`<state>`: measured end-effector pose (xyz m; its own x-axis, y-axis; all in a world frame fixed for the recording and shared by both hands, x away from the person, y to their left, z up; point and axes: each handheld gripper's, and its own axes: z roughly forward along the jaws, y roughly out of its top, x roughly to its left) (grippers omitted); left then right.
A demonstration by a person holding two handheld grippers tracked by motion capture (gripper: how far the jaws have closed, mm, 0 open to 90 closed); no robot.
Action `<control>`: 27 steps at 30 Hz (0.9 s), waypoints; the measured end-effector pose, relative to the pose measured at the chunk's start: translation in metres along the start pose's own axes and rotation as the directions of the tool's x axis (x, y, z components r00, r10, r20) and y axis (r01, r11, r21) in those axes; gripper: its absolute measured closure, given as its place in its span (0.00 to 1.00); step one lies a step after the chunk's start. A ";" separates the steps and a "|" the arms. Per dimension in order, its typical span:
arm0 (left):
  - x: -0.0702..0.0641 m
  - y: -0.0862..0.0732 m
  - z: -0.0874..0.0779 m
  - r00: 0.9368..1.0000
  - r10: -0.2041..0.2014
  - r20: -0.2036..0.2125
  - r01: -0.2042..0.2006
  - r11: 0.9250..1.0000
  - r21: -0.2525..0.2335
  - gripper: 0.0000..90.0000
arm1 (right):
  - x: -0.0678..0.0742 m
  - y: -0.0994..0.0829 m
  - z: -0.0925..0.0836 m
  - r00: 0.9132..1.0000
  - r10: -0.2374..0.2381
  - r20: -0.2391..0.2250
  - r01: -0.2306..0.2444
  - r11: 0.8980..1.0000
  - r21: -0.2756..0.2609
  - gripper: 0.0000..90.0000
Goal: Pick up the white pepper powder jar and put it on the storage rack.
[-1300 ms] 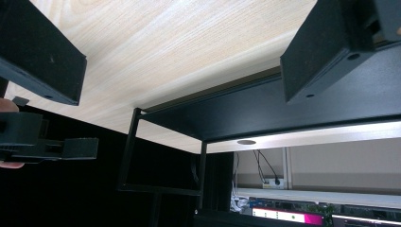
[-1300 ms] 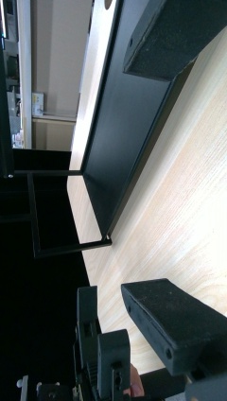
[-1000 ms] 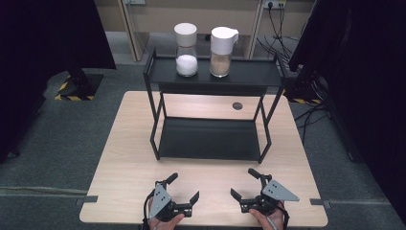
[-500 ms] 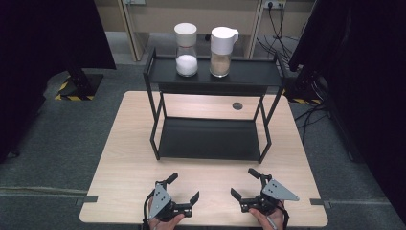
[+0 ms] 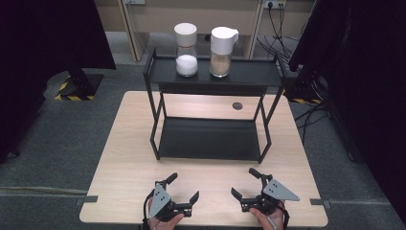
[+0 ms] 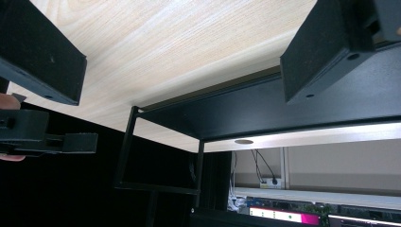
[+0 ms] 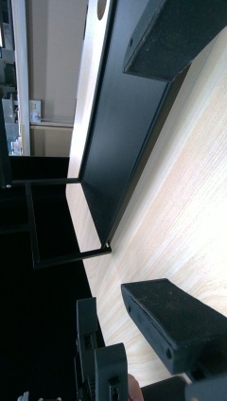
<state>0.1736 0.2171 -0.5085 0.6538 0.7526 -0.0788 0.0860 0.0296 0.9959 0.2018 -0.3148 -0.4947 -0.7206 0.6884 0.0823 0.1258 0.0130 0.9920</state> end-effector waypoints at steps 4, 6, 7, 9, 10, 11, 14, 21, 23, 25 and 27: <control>0.000 0.000 0.000 1.000 0.001 0.000 -0.001 1.000 0.001 0.01 | 0.000 0.000 0.000 1.000 0.001 0.001 -0.001 1.000 0.000 0.00; 0.000 0.000 0.000 1.000 0.002 0.000 -0.002 1.000 0.000 0.01 | 0.000 0.000 0.000 1.000 0.001 0.001 -0.001 1.000 0.000 0.00; 0.000 0.000 0.000 1.000 0.002 0.000 -0.002 1.000 0.000 0.01 | 0.000 0.000 0.000 1.000 0.001 0.001 -0.001 1.000 0.000 0.00; 0.000 0.000 0.000 1.000 0.001 -0.001 -0.001 1.000 0.000 0.01 | 0.000 -0.001 0.000 1.000 0.001 0.001 -0.001 1.000 0.000 0.00; 0.000 0.000 0.000 1.000 0.001 -0.002 -0.001 1.000 0.000 0.01 | 0.000 -0.001 0.000 1.000 0.002 0.001 -0.002 1.000 -0.001 0.00; 0.000 0.000 0.000 1.000 0.000 -0.002 0.000 1.000 0.000 0.01 | 0.000 -0.001 0.000 1.000 0.003 0.000 -0.003 1.000 -0.001 0.00; 0.000 0.000 0.000 1.000 -0.002 -0.004 0.002 1.000 0.000 0.01 | 0.000 -0.001 0.000 1.000 0.003 0.003 -0.003 1.000 -0.002 0.00; 0.000 0.000 0.000 1.000 -0.003 -0.006 0.003 1.000 0.000 0.01 | -0.001 -0.002 0.001 1.000 0.007 0.002 -0.007 1.000 0.000 0.00; 0.000 0.000 0.000 1.000 -0.003 -0.004 0.003 1.000 0.000 0.01 | -0.001 -0.002 0.001 1.000 0.007 0.001 -0.007 1.000 0.000 0.00; 0.000 0.000 0.000 1.000 -0.003 -0.005 0.003 1.000 -0.001 0.01 | 0.000 -0.002 0.001 1.000 0.008 0.001 -0.008 1.000 0.000 0.00; 0.000 0.000 0.000 1.000 -0.001 -0.004 0.001 1.000 0.000 0.01 | 0.000 -0.002 0.001 1.000 0.007 0.000 -0.007 1.000 0.000 0.00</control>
<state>0.1737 0.2171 -0.5086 0.6504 0.7553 -0.0799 0.0866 0.0307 0.9958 0.2020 -0.3145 -0.4972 -0.7198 0.6884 0.0895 0.1309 0.0080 0.9914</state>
